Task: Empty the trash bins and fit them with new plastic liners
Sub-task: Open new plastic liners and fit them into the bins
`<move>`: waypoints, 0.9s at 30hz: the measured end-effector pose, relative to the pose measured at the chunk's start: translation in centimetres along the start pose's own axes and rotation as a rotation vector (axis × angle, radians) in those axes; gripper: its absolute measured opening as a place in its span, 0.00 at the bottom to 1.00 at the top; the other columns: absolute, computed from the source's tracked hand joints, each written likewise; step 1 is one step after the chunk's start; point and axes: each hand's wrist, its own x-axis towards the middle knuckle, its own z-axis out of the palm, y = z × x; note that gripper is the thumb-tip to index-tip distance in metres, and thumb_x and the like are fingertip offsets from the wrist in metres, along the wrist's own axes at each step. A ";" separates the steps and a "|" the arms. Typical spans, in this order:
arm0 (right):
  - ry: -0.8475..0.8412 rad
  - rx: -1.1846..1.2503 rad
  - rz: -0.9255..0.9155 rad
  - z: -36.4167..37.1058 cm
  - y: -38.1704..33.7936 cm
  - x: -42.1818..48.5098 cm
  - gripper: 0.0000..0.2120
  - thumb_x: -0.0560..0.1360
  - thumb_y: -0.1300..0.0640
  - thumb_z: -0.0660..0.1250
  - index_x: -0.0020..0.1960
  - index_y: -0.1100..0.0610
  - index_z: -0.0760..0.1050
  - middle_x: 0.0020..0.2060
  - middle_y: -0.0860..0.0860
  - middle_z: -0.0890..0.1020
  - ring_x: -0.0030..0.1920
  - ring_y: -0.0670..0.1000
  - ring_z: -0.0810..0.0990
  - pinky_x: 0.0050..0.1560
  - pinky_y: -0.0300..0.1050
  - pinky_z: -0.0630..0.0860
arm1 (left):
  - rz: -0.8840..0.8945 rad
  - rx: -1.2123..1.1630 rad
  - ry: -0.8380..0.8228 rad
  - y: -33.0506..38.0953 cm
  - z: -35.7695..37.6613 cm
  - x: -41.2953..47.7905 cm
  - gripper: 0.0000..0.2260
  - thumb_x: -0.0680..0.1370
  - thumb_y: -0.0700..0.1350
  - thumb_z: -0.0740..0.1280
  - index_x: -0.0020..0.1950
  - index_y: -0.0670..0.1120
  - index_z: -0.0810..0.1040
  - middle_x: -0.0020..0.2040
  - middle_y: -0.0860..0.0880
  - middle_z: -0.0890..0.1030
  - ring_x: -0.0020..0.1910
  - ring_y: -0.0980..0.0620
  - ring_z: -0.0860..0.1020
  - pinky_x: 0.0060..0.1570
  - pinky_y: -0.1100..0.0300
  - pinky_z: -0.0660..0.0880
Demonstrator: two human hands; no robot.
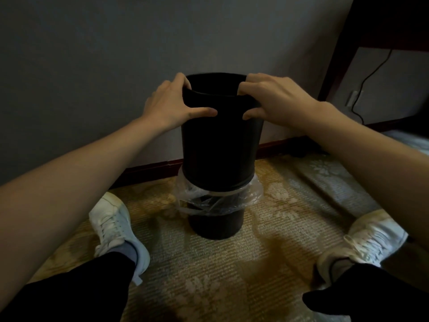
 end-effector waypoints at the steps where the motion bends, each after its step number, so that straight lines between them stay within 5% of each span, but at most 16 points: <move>1: 0.000 0.000 0.003 -0.3 0.2 -0.1 0.22 0.74 0.49 0.72 0.63 0.54 0.72 0.56 0.53 0.75 0.57 0.56 0.75 0.42 0.47 0.65 | 0.005 0.007 0.009 0.2 -0.1 0.1 0.38 0.56 0.79 0.66 0.54 0.55 0.65 0.53 0.50 0.74 0.54 0.48 0.73 0.48 0.49 0.72; 12: 0.043 -0.114 0.091 -5.8 3.3 -4.5 0.22 0.74 0.50 0.72 0.64 0.56 0.72 0.58 0.56 0.75 0.60 0.60 0.74 0.46 0.58 0.75 | 0.115 -0.026 0.105 7.0 0.1 2.0 0.39 0.58 0.78 0.67 0.57 0.53 0.68 0.54 0.49 0.77 0.55 0.45 0.76 0.45 0.52 0.68; 19: 0.013 -0.150 0.169 -5.6 7.7 -10.5 0.21 0.73 0.50 0.73 0.62 0.56 0.73 0.55 0.55 0.75 0.55 0.59 0.76 0.41 0.51 0.71 | 0.178 -0.052 0.016 13.3 5.0 3.0 0.38 0.57 0.78 0.68 0.54 0.53 0.68 0.55 0.50 0.79 0.56 0.45 0.77 0.48 0.50 0.71; 27: -0.103 -0.157 0.233 -2.4 11.3 -17.0 0.21 0.73 0.50 0.73 0.62 0.53 0.73 0.55 0.52 0.76 0.56 0.57 0.76 0.38 0.47 0.68 | 0.232 -0.030 -0.141 17.6 12.2 2.6 0.39 0.57 0.80 0.65 0.54 0.53 0.67 0.51 0.52 0.78 0.51 0.46 0.78 0.40 0.53 0.66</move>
